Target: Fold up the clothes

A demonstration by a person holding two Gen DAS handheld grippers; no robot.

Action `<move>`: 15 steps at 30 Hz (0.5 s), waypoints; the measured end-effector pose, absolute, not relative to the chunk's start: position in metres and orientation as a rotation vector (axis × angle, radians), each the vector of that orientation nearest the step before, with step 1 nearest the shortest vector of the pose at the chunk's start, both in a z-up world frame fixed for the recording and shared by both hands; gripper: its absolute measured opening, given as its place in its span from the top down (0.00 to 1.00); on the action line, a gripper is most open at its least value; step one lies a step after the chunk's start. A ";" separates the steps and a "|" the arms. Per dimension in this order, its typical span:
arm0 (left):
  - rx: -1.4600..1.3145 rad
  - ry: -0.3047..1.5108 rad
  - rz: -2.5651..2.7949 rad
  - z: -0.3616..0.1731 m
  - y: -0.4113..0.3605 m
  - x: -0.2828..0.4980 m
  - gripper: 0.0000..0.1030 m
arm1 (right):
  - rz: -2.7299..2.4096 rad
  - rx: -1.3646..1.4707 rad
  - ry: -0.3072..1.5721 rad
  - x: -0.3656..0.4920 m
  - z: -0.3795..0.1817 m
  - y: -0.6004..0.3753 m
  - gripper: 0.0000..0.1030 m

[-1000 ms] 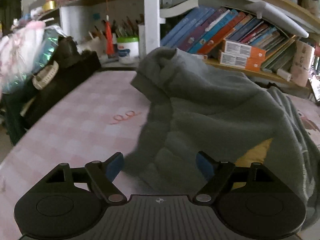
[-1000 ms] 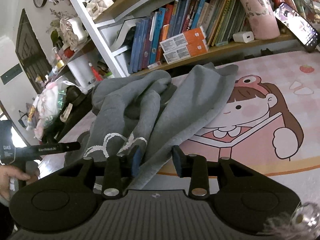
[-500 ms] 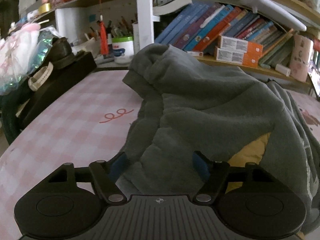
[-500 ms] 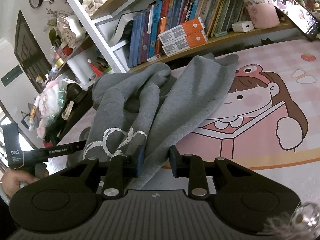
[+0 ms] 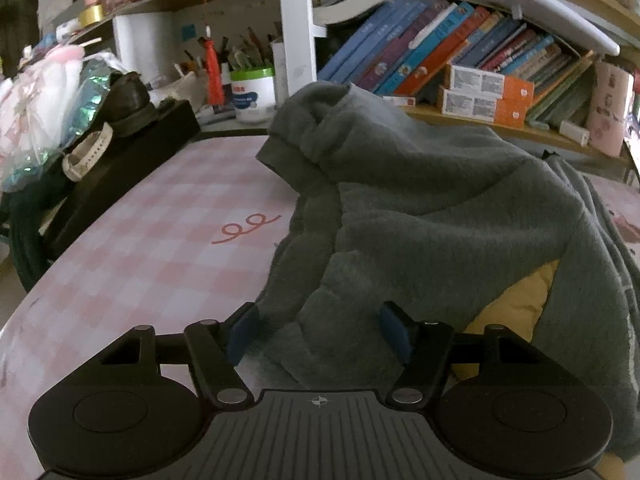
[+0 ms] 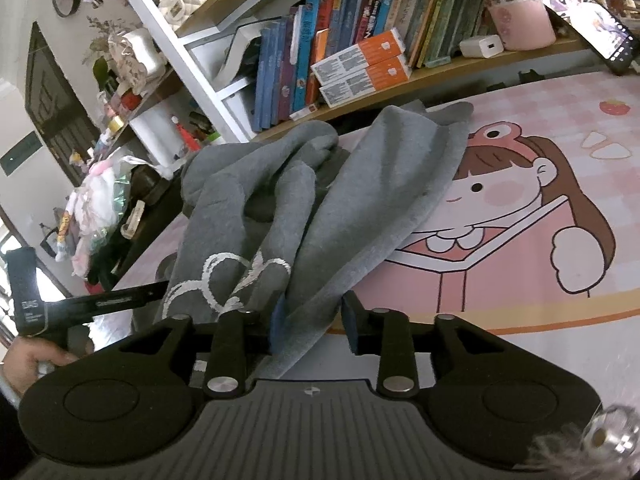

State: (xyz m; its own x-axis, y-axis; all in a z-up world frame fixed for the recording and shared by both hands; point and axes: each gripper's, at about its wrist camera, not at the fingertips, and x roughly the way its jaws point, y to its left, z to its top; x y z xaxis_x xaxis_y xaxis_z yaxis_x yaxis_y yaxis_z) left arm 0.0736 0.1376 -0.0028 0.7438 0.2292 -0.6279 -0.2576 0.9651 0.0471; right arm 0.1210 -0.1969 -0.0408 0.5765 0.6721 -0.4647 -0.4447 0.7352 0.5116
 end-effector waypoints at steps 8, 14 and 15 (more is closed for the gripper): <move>-0.027 0.707 0.295 -0.007 0.143 0.055 0.32 | 0.646 0.364 0.693 0.123 -0.042 -0.199 0.65; -0.088 0.697 0.261 -0.008 0.148 0.056 0.40 | 0.684 0.327 0.693 0.122 -0.042 -0.194 0.81; -0.098 0.692 0.255 -0.009 0.149 0.058 0.44 | 0.690 0.319 0.692 0.121 -0.042 -0.193 0.83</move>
State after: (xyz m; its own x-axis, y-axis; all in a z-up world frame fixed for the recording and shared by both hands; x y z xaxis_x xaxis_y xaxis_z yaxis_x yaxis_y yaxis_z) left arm 0.0579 0.1490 -0.0085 0.7403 0.1994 -0.6420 -0.2644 0.9644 -0.0053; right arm 0.1212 -0.1931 -0.0422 0.5631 0.6759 -0.4754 -0.4738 0.7354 0.4844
